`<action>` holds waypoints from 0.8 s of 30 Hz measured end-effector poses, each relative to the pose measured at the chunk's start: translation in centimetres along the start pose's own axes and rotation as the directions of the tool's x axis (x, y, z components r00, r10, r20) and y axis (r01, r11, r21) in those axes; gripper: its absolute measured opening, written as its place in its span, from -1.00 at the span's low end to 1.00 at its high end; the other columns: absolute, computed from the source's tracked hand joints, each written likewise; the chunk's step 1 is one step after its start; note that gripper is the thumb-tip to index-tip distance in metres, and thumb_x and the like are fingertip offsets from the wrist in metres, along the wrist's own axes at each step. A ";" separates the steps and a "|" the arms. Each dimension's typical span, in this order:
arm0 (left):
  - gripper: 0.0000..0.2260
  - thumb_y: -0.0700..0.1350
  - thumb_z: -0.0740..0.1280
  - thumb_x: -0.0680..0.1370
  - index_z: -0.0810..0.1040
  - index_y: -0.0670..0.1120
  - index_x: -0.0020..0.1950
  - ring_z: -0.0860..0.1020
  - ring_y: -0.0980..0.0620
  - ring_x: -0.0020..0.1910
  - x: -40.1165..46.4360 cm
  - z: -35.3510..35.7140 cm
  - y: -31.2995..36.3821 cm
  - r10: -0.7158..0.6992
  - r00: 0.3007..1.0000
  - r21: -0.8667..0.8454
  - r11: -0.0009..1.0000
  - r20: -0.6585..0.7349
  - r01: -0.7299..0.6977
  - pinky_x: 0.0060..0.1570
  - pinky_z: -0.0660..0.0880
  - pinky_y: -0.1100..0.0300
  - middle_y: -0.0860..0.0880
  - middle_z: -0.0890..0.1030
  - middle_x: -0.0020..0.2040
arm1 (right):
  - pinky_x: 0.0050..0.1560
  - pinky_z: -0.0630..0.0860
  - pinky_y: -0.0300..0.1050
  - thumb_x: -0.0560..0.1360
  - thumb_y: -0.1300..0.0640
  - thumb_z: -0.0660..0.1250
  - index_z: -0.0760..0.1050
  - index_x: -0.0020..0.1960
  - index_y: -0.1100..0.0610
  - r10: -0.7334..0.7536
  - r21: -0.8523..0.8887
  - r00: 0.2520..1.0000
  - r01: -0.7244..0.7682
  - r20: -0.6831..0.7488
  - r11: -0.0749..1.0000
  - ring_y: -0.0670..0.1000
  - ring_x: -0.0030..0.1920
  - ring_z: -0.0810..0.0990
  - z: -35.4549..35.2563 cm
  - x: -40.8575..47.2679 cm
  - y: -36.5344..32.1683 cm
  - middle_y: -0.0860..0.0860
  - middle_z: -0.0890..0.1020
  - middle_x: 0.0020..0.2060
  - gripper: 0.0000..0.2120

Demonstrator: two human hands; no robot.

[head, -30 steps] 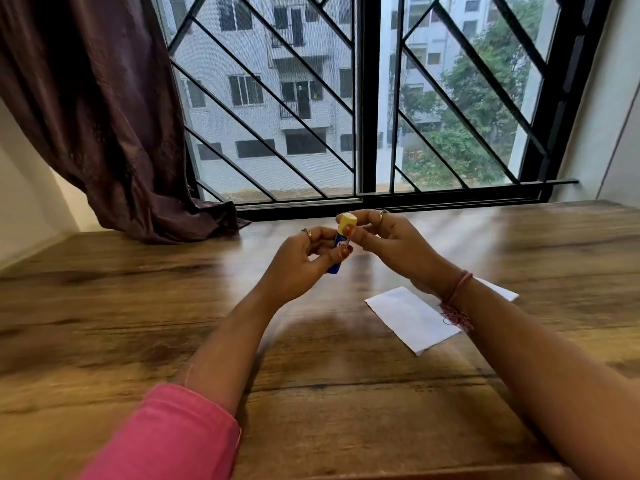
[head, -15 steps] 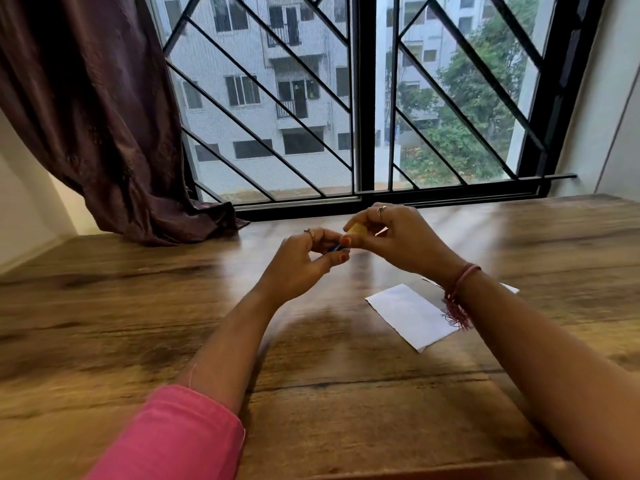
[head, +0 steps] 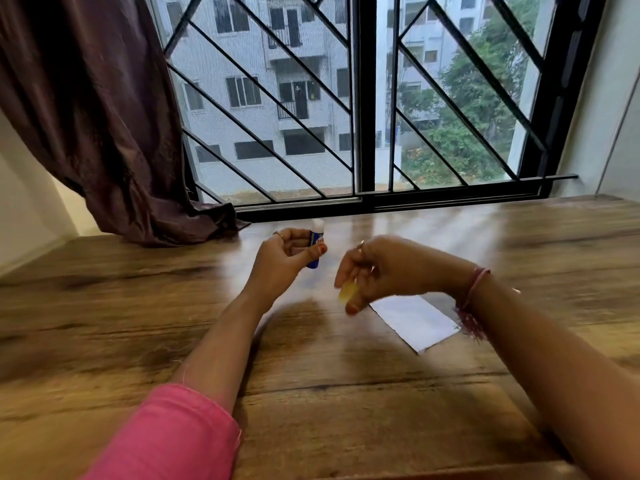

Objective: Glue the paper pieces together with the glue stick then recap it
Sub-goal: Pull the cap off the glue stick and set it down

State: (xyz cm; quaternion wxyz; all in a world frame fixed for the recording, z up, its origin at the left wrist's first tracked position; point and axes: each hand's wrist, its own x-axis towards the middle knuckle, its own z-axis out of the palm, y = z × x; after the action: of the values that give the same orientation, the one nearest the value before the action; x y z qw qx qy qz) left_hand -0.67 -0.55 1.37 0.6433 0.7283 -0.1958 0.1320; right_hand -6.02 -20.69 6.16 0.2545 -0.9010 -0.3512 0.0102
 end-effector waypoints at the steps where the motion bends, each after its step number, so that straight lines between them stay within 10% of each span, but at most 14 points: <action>1: -0.79 -0.15 0.50 0.40 0.57 -0.07 -0.01 0.66 0.07 -0.09 0.0 0.0 0.0 -0.010 1.000 -0.039 0.999 -0.019 0.009 -0.11 0.57 0.26 -0.03 0.69 -0.10 | -0.30 0.38 -0.51 0.25 0.03 0.59 0.56 -0.10 -0.11 -0.007 0.016 0.998 0.007 0.059 1.000 -0.30 -0.36 0.56 0.5 0.1 -0.4 -0.37 0.60 -0.39 -0.70; 7: -0.82 -0.14 0.50 0.40 0.57 -0.04 -0.05 0.66 0.09 -0.13 0.1 -0.1 0.0 -0.026 0.999 -0.100 0.995 -0.044 0.022 -0.11 0.59 0.21 0.05 0.70 -0.20 | -0.29 0.39 -0.53 0.34 0.19 0.53 0.60 -0.02 0.16 0.041 0.027 0.974 -0.049 0.224 0.998 -0.33 -0.37 0.58 2.5 0.3 -1.1 -0.10 0.70 -0.22 -0.76; 17: -0.81 -0.13 0.50 0.41 0.57 -0.04 -0.03 0.65 0.14 -0.14 0.0 0.2 0.4 -0.012 0.999 -0.077 0.997 -0.037 0.009 -0.17 0.55 0.30 0.05 0.68 -0.17 | -0.28 0.44 -0.40 0.37 0.21 0.48 0.57 -0.02 0.06 0.056 -0.014 0.962 -0.055 0.268 0.998 -0.22 -0.36 0.57 2.1 0.0 -1.3 -0.07 0.70 -0.24 -0.78; 24: -0.81 -0.10 0.50 0.40 0.60 -0.04 -0.03 0.66 0.02 -0.07 -0.2 0.3 0.9 -0.046 0.998 -0.171 0.985 -0.039 0.039 -0.11 0.59 0.20 -0.02 0.68 -0.09 | -0.09 0.58 -0.18 0.37 0.06 0.51 0.56 0.04 0.03 0.179 0.205 0.984 -0.176 0.005 0.963 -0.07 -0.19 0.62 -0.3 -0.2 0.8 0.03 0.70 -0.12 -0.72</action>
State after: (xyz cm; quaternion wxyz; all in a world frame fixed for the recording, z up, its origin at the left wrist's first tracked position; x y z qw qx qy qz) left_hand -1.23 -0.96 2.03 0.7098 0.6717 -0.1770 0.1166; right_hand -5.62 -21.49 6.03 0.3464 -0.8979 -0.2643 0.0629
